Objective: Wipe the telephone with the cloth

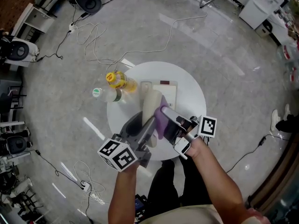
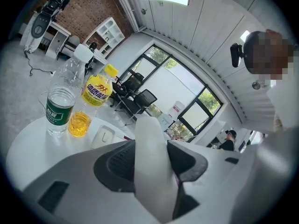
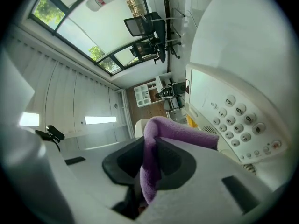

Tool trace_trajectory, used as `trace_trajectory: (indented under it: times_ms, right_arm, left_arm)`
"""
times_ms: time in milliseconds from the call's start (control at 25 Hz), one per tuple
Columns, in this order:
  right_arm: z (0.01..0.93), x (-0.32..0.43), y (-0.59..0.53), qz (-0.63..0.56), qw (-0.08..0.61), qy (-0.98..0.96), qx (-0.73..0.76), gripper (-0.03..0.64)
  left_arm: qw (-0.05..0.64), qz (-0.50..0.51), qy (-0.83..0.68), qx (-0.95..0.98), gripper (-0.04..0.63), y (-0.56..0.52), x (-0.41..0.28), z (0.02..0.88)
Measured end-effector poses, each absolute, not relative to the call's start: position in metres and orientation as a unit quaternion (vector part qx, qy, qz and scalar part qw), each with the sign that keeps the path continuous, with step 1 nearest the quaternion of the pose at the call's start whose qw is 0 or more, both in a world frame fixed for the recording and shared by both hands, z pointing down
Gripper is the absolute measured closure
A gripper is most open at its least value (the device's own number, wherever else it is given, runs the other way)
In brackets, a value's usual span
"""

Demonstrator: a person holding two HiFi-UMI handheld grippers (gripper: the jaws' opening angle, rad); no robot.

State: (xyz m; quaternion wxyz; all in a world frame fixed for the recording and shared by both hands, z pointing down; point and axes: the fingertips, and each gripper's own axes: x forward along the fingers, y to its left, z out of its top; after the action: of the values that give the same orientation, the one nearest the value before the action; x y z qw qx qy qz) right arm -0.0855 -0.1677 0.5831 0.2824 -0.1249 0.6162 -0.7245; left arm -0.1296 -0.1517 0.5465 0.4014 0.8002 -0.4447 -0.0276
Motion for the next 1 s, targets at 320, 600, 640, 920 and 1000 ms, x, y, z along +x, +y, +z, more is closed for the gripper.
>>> trace_trajectory:
  times_ms: [320,600,640,920,1000]
  right_arm:
    - [0.586,-0.075,-0.202,-0.717,0.315,0.601,-0.160,0.568]
    - [0.565,-0.076,-0.206,-0.652,0.251,0.692,-0.180,0.568]
    - [0.559,-0.074,-0.208,-0.631,0.234,0.715,-0.190,0.568]
    - [0.521,-0.076,-0.215,-0.468,0.080,0.846,-0.242,0.568]
    - [0.512,-0.081,-0.213,-0.394,0.017,0.883,-0.254,0.566]
  left_arm:
    - [0.401,-0.024,-0.445,0.800,0.387,-0.150,-0.130,0.542]
    - [0.397,-0.019,-0.455,0.797,0.387,-0.150,-0.134,0.545]
    - [0.394,-0.016,-0.456,0.798,0.387,-0.151,-0.134,0.545]
    - [0.378,0.000,-0.462,0.802,0.387,-0.152,-0.137,0.557]
    - [0.376,0.016,-0.463,0.803,0.387,-0.150,-0.135,0.560]
